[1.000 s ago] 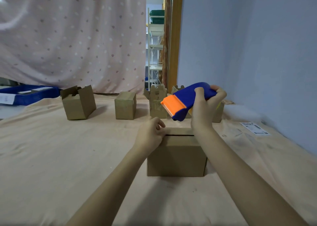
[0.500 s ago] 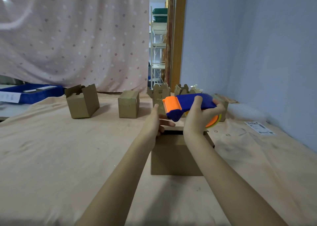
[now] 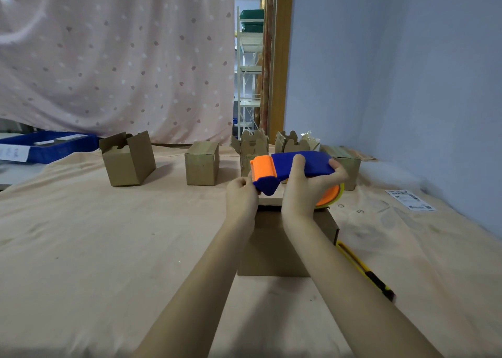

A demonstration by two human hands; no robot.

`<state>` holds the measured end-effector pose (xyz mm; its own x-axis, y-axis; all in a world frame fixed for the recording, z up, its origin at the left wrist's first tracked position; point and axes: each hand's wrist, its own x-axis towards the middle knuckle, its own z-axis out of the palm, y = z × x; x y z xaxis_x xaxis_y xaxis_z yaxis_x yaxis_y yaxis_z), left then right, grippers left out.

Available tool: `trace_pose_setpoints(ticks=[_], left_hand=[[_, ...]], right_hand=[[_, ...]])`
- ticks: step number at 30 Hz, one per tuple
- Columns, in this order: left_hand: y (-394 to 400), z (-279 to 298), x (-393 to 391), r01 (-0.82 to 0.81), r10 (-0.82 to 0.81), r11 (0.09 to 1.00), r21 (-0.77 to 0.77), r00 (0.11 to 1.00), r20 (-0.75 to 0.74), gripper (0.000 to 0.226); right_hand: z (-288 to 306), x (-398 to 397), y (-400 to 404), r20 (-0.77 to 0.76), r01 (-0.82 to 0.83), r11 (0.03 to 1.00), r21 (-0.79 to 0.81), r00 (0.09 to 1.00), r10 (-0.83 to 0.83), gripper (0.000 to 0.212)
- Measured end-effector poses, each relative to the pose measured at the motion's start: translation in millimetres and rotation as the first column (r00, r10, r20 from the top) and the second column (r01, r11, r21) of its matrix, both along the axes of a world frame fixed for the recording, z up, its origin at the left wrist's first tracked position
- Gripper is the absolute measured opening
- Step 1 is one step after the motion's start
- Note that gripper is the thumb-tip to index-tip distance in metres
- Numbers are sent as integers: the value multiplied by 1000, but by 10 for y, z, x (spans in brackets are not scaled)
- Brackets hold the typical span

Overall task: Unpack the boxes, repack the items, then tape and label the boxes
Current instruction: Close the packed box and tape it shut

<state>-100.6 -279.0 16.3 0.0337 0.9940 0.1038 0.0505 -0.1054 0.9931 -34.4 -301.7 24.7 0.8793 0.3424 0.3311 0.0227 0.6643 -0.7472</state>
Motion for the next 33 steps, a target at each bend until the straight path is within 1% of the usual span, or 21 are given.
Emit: trace_pose_setpoints(ticks=[6, 8, 10, 12, 14, 15, 16, 17, 19, 20, 21, 24, 27, 31, 33], left_hand=[[106, -158, -14, -28, 45, 992, 126, 990, -133, 30], [115, -178, -5, -35, 58, 986, 163, 988, -140, 37], [97, -168, 1, -57, 82, 983, 175, 987, -141, 38], [73, -172, -33, -91, 120, 977, 195, 983, -139, 35], [76, -206, -117, -137, 168, 961, 240, 979, -118, 30], [84, -220, -155, -140, 175, 954, 264, 978, -115, 30], [87, -230, -183, -124, 157, 956, 265, 982, -108, 31], [94, -228, -202, -94, 114, 969, 229, 991, -73, 33], [111, -163, -205, -15, 8, 997, 72, 995, 104, 32], [116, -131, -209, 12, -12, 1000, 3, 982, 189, 29], [111, -105, -221, 20, -10, 999, -38, 973, 231, 26], [104, -85, -282, 1, 19, 997, -81, 970, 241, 23], [109, -93, -352, 30, 3, 993, -115, 963, 271, 19], [107, -94, -419, 5, -5, 1000, 4, 981, 192, 15], [113, -88, -429, 8, -14, 999, 32, 981, 195, 16]], right_hand=[[53, 35, -29, 42, -2, 1000, -7, 999, 3, 67], [80, 60, -24, 75, -3, 1000, -14, 997, 4, 68], [103, 60, -25, 101, -1, 999, -47, 995, 5, 69], [138, 121, -33, 74, 21, 997, -68, 997, -16, 66], [189, 319, -74, 31, 67, 997, -47, 997, -66, 58], [213, 450, -100, 58, 88, 995, -46, 995, -85, 56], [227, 551, -141, 124, 90, 994, -61, 989, -82, 56], [222, 618, -178, 204, 86, 993, -78, 977, -69, 57], [185, 644, -236, 311, 96, 993, -75, 948, -68, 60], [158, 628, -246, 326, 101, 992, -70, 943, -73, 61], [127, 607, -242, 325, 99, 993, -69, 943, -71, 63], [23, 581, -187, 304, 58, 993, -105, 952, -24, 68], [-95, 559, -122, 290, 15, 987, -161, 956, 33, 71], [-146, 568, -79, 310, 16, 979, -204, 949, 49, 73], [-165, 582, -72, 315, 15, 976, -217, 948, 55, 73]])
